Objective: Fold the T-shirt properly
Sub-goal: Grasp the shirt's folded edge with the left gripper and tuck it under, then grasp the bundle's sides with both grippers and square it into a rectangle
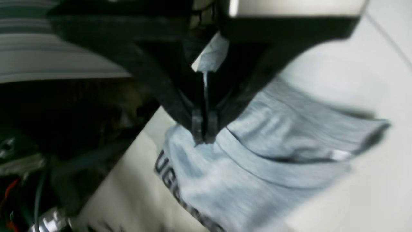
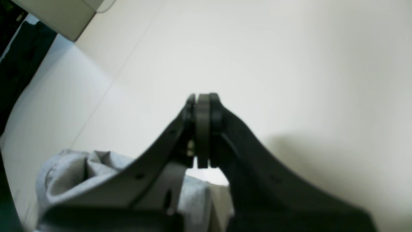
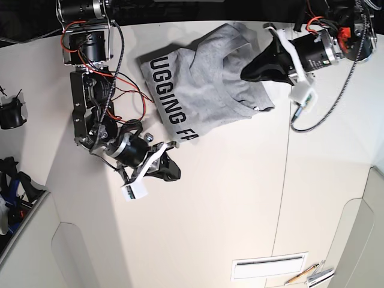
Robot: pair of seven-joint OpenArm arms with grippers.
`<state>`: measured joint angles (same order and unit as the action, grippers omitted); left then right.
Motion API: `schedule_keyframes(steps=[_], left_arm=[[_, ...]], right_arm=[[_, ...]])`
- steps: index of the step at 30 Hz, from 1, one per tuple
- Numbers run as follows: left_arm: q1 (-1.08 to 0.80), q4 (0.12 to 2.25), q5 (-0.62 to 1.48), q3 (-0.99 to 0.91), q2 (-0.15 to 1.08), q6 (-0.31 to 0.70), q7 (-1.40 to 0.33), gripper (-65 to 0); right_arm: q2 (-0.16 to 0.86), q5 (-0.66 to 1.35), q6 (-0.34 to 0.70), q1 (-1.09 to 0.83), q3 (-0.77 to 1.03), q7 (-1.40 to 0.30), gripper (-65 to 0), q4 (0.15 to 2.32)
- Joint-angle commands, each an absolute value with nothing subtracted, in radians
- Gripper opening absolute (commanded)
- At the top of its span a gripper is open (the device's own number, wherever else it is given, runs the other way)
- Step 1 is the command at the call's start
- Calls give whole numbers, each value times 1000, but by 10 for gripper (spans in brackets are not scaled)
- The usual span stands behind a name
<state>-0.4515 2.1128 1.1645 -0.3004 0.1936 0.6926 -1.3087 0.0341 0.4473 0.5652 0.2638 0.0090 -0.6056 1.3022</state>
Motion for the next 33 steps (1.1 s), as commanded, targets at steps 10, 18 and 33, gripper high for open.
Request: schedule_keyframes(steps=[10,18,33], left_arm=[[-449,2075,797,-1,200,698,-1065,-650],[-447,1893,780,12,200,698,-1050,-650],[-368,1804,664,-80,203,698,-1051,-650]], right_arm=[[25,405,577,305,-140,-577,-650,1318],[25,328,576,304,-267,-576,-650,1312],[65,353,577,302,-266,-580,-650,1170]])
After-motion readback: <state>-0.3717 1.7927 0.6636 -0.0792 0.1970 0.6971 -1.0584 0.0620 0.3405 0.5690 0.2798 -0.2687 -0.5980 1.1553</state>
